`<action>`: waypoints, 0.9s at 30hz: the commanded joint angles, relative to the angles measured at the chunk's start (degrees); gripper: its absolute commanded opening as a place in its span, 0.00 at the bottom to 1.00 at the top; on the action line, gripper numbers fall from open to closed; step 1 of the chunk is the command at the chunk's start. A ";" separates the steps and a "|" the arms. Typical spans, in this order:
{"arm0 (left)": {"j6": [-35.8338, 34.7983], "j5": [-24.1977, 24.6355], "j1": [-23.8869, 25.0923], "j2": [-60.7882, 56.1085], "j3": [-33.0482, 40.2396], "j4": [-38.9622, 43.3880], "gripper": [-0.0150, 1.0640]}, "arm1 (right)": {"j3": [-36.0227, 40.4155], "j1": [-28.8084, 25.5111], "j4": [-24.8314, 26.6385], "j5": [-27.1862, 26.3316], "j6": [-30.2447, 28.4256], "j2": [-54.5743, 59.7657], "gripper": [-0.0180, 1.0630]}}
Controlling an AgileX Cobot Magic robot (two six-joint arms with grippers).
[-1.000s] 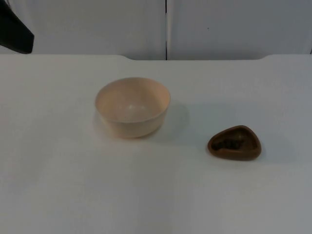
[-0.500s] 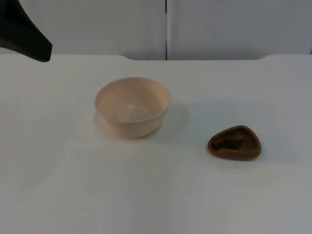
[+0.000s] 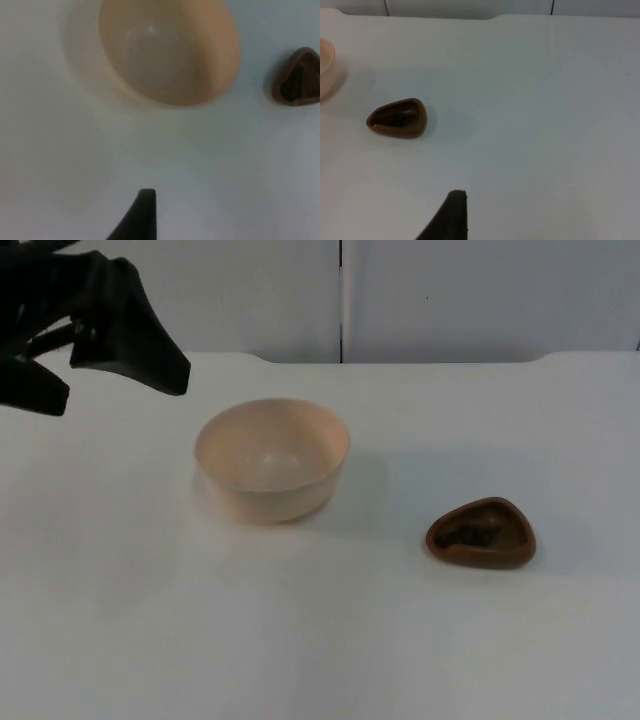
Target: Pick up the bowl with the left hand and pour the coffee beans from the cup into the bowl with the right hand.
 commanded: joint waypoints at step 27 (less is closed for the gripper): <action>-17.11 6.60 1.06 32.99 -27.85 9.46 0.91 | 0.01 -0.29 -0.07 -0.28 0.11 -0.16 0.99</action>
